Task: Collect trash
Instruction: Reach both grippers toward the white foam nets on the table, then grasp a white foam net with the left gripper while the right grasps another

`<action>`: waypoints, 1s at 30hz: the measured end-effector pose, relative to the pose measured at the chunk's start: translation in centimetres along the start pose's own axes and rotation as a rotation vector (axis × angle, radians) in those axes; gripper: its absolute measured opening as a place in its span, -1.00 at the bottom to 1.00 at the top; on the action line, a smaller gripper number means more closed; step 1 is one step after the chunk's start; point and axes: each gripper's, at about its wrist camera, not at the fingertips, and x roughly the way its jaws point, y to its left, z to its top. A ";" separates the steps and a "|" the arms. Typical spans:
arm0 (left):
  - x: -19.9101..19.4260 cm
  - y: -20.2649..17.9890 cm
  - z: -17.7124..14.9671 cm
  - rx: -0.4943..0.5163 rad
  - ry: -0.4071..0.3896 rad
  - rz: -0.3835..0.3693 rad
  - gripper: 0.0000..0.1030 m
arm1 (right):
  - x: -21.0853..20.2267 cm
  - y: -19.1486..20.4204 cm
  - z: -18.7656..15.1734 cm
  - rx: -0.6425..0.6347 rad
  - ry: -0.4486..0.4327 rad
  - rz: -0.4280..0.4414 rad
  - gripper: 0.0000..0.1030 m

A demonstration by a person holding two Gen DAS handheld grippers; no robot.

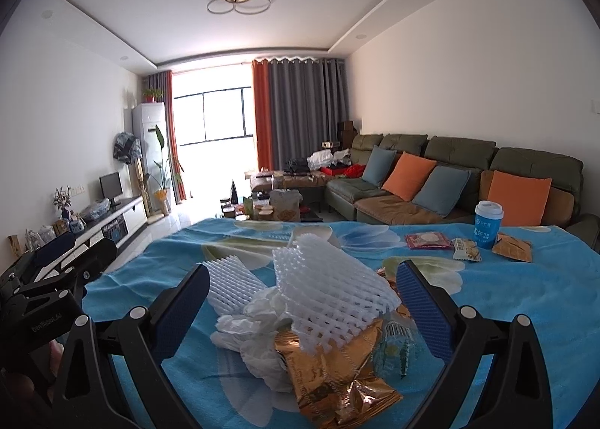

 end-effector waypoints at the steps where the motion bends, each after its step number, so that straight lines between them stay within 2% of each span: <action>1: 0.6 0.1 -0.1 -0.004 0.030 -0.012 0.89 | 0.2 -0.1 0.0 -0.003 0.012 -0.004 0.87; 4: 2.7 0.4 -0.1 0.006 0.116 -0.051 0.89 | 1.3 -0.5 -0.1 -0.006 0.058 -0.007 0.85; 6: 4.5 0.4 -0.2 0.009 0.182 -0.094 0.89 | 2.0 -0.8 -0.2 -0.007 0.092 -0.011 0.71; 9: 6.8 0.0 -0.7 0.037 0.226 -0.135 0.89 | 3.1 -1.1 -0.6 -0.008 0.140 -0.014 0.59; 11: 9.2 -0.4 -1.5 0.070 0.302 -0.154 0.89 | 3.7 -1.5 -0.8 -0.009 0.162 -0.015 0.54; 12: 10.0 -0.5 -1.8 0.058 0.337 -0.168 0.87 | 4.0 -1.6 -0.9 -0.012 0.173 -0.015 0.51; 14: 11.9 -1.0 -2.6 0.047 0.388 -0.191 0.70 | 4.6 -1.8 -1.1 -0.016 0.199 -0.011 0.44; 18: 14.6 -1.4 -3.6 -0.025 0.497 -0.278 0.60 | 5.2 -2.2 -1.3 -0.012 0.223 0.004 0.22; 19: 15.0 -1.5 -3.8 -0.059 0.534 -0.310 0.53 | 5.2 -2.2 -1.4 -0.009 0.224 0.009 0.19; 21: 16.2 -1.6 -4.2 -0.091 0.585 -0.349 0.41 | 5.3 -2.3 -1.4 -0.005 0.224 0.025 -0.07; 24: 17.5 -1.9 -4.5 -0.165 0.658 -0.413 0.17 | 5.4 -2.5 -1.4 -0.008 0.231 0.046 -0.33; 26: 18.2 -1.9 -4.7 -0.197 0.680 -0.432 -0.06 | 5.4 -2.7 -1.3 -0.005 0.231 0.052 -0.40; 27: 18.5 -1.9 -4.7 -0.209 0.685 -0.440 -0.16 | 5.3 -2.7 -1.3 -0.002 0.229 0.054 -0.51; 29: 19.1 -1.8 -4.7 -0.232 0.703 -0.452 -0.50 | 5.3 -2.9 -1.0 0.005 0.224 0.060 -0.58; 30: 19.4 -1.8 -4.9 -0.242 0.710 -0.458 -0.52 | 5.2 -3.0 -0.9 0.006 0.220 0.063 -0.61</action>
